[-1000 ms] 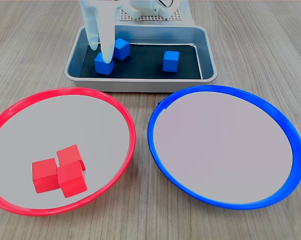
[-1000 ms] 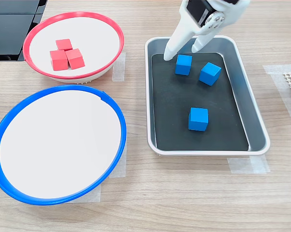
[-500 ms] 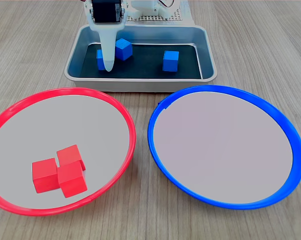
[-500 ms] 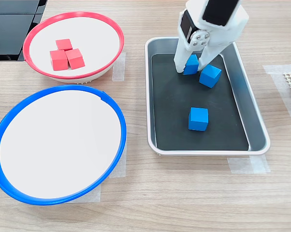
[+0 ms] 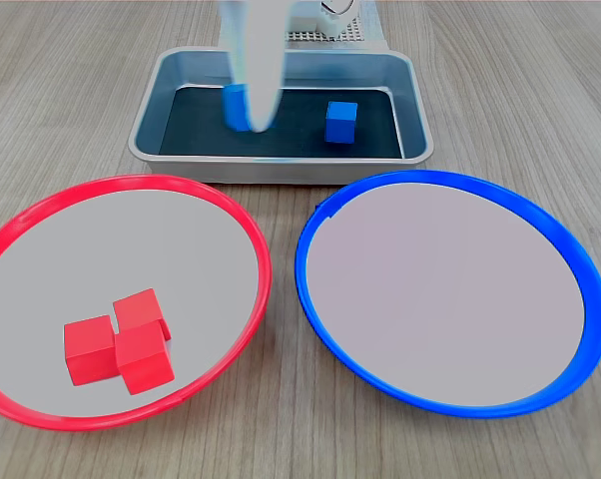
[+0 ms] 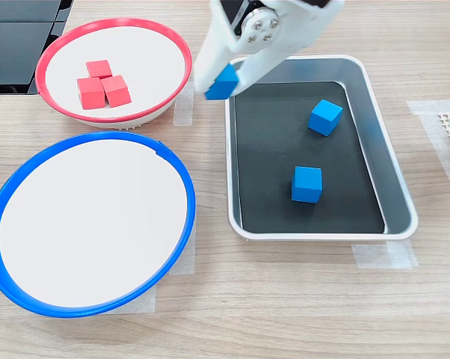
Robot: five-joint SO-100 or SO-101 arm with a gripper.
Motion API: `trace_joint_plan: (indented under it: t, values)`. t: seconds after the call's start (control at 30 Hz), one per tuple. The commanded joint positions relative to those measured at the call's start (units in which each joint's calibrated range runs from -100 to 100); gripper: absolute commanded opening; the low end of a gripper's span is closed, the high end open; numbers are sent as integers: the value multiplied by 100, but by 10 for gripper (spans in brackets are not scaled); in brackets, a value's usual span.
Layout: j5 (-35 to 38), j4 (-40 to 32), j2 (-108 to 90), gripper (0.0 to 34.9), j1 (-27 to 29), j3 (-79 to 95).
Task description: Resolve any anomalies and move all blocks to matching dishes
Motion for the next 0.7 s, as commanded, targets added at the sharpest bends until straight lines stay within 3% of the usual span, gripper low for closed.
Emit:
trace_joint_plan:
  t: [0.0,0.27,0.3,0.43,0.5,0.67]
  values:
    - [-142,-562,626,8,-1069,-1378]
    - [34,-2097,2673,14,-1662,-2270]
    - [78,-2221,2793,27,-1662,-2234]
    - [239,-2584,2938,153,-1681,-1888]
    - [244,-2576,2818,188,-1690,-1770]
    - [186,-1734,1999,178,-1615,-1597]
